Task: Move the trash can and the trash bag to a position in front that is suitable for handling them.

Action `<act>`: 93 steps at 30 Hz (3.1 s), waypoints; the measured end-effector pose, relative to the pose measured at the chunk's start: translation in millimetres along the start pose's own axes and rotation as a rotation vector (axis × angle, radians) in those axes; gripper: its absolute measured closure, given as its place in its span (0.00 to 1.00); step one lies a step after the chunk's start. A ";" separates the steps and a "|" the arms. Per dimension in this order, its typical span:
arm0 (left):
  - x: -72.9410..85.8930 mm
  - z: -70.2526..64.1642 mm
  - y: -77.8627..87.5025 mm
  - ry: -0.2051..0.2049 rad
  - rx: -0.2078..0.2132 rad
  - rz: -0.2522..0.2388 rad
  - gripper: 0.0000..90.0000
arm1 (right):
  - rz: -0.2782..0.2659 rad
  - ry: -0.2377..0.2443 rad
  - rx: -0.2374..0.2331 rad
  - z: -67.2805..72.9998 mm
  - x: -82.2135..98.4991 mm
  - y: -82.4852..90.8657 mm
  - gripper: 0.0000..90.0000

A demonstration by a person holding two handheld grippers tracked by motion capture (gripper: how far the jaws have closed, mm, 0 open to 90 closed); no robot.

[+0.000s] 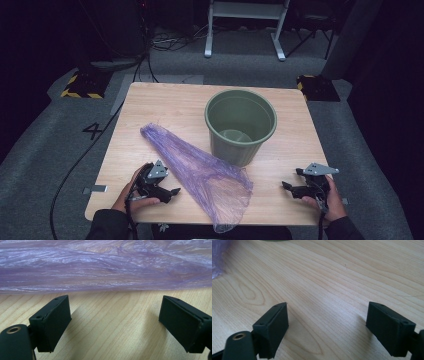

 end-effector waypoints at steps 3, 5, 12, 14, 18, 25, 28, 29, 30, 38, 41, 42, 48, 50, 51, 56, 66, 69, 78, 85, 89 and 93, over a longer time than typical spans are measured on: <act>0.3 -0.6 0.3 0.006 -0.006 0.000 0.11 | 0.001 0.000 0.000 -0.1 -0.3 -0.1 0.20; 0.4 -0.7 0.5 0.007 -0.008 0.000 0.11 | -0.001 -0.002 -0.010 0.0 -0.8 -0.4 0.20; 0.8 -0.9 0.8 0.010 -0.009 0.000 0.11 | -0.094 0.019 -0.081 16.8 -14.3 4.3 0.25; 1.2 -1.0 1.0 0.013 -0.011 -0.002 0.11 | -0.106 0.031 -0.086 21.8 -17.6 4.9 0.26; 1.7 -1.3 1.3 0.017 -0.014 -0.005 0.11 | -0.127 0.075 -0.146 42.7 -27.8 2.7 0.27; 1.6 -0.9 1.3 0.015 -0.012 -0.003 0.11 | -0.114 0.100 -0.193 57.9 -33.6 -6.9 0.26; 1.6 -0.9 1.3 0.015 -0.012 -0.003 0.11 | -0.101 0.118 -0.191 61.2 -34.6 -9.1 0.25; 1.6 -0.9 1.3 0.015 -0.012 -0.003 0.11 | -0.104 0.121 -0.200 62.6 -35.2 -9.6 0.25; 1.6 -0.9 1.3 0.015 -0.012 -0.003 0.11 | -0.105 0.122 -0.214 65.7 -36.6 -11.2 0.25; 1.5 -0.9 1.3 0.015 -0.012 -0.003 0.11 | -0.085 0.155 -0.235 83.2 -43.7 -19.7 0.27; 1.5 -0.9 1.3 0.015 -0.012 -0.003 0.11 | -0.088 0.172 -0.262 92.0 -45.7 -22.1 0.29; 1.6 -0.9 1.3 0.015 -0.012 -0.003 0.11 | -0.087 0.179 -0.268 94.8 -46.1 -22.9 0.30; 1.5 -0.7 1.3 0.012 -0.011 -0.003 0.11 | -0.066 0.201 -0.302 109.1 -46.2 -28.6 0.38; 1.5 -0.6 1.3 0.012 -0.011 -0.003 0.11 | -0.061 0.206 -0.307 111.1 -45.7 -31.3 0.41; 1.5 -0.6 1.3 0.012 -0.011 -0.003 0.11 | -0.065 0.193 -0.322 111.7 -45.5 -32.7 0.43; 1.5 -0.6 1.3 0.012 -0.011 -0.003 0.11 | -0.047 0.225 -0.319 118.1 -43.3 -39.6 0.60; 1.5 -0.6 1.3 0.012 -0.011 -0.003 0.11 | -0.026 0.266 -0.307 113.3 -38.4 -44.3 0.86; 1.5 -0.6 1.3 0.015 -0.012 -0.002 0.11 | -0.026 0.259 -0.297 109.4 -38.0 -43.5 0.89; 1.6 -0.4 1.4 0.015 -0.012 -0.002 0.11 | -0.025 0.214 -0.221 79.8 -35.7 -38.7 0.95; 2.0 0.8 2.0 0.014 -0.015 0.000 0.11 | -0.039 0.154 -0.170 48.8 -31.6 -34.3 0.95; 3.5 2.5 3.4 0.022 -0.021 0.002 0.11 | -0.037 0.142 -0.136 36.2 -30.2 -31.7 0.95; 5.7 6.2 5.3 0.035 -0.032 0.000 0.11 | -0.038 0.109 -0.101 21.8 -27.9 -28.4 0.94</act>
Point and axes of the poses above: each handheld gripper's, and its own axes: y roughly backward along the jaws, x roughly out of its underside, z roughly to its left, the point moved 1 cm from there along -y, roughly forward along the jaws, and after that the axes turned 3 degrees about -x, right-handed, at the moved point
